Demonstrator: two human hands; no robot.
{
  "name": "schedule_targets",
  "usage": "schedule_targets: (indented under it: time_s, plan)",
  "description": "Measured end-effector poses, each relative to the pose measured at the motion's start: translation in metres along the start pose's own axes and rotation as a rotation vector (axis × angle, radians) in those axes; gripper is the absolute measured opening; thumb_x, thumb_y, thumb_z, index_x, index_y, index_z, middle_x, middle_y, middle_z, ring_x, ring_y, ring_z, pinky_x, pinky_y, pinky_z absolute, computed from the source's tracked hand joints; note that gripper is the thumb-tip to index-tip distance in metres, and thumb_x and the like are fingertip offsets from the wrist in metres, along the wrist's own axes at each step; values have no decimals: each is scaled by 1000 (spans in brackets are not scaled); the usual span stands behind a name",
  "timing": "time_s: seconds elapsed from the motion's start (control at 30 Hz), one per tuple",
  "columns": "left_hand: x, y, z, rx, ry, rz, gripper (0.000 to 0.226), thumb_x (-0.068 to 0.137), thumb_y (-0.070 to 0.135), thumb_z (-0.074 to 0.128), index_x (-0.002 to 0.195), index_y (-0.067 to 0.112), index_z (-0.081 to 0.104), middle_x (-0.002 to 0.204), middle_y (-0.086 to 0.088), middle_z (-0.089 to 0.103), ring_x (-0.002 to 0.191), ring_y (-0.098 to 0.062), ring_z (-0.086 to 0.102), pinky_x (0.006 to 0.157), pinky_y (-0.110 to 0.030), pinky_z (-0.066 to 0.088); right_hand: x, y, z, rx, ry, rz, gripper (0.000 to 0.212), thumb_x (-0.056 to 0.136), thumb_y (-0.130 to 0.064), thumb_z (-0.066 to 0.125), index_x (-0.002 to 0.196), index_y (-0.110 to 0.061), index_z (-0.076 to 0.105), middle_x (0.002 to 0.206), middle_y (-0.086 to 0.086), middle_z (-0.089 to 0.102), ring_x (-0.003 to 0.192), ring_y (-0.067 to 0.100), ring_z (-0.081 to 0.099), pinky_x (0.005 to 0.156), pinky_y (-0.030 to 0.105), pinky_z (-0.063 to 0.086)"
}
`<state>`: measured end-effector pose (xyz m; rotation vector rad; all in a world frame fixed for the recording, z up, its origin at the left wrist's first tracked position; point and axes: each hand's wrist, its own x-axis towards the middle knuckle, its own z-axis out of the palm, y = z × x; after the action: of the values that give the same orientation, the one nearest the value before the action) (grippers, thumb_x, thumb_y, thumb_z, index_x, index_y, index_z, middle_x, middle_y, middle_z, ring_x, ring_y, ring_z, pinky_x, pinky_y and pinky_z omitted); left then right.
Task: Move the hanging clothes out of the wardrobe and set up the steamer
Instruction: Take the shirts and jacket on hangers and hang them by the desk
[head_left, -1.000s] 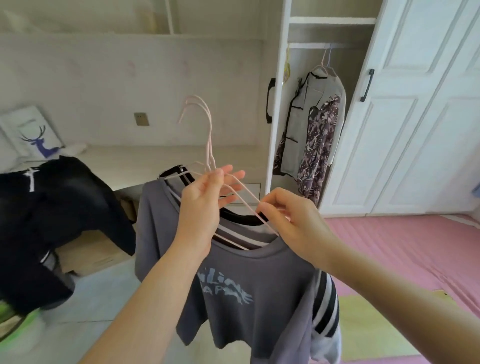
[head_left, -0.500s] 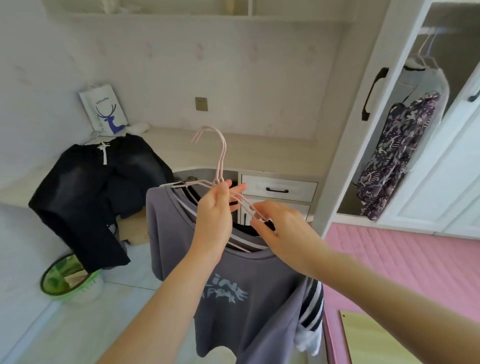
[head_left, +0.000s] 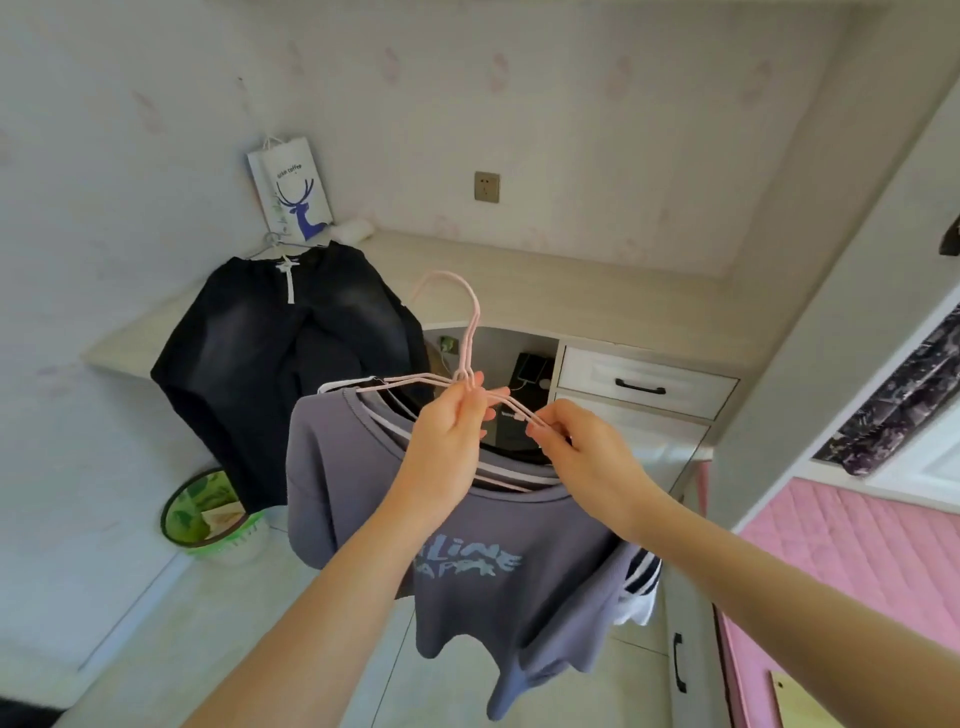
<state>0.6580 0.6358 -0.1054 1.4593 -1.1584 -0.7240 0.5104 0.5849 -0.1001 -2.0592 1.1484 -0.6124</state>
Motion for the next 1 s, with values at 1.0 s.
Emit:
schedule_targets:
  time_s: [1.0]
  plan:
    - [206, -107, -141, 537, 352, 52, 13, 92, 22, 52, 92, 32, 60, 82, 23, 64, 85, 7, 59, 74, -1, 42, 317, 28, -5, 27, -221, -272, 10, 91, -19, 60, 90, -27, 65, 88, -8, 68, 86, 11, 61, 73, 16, 44]
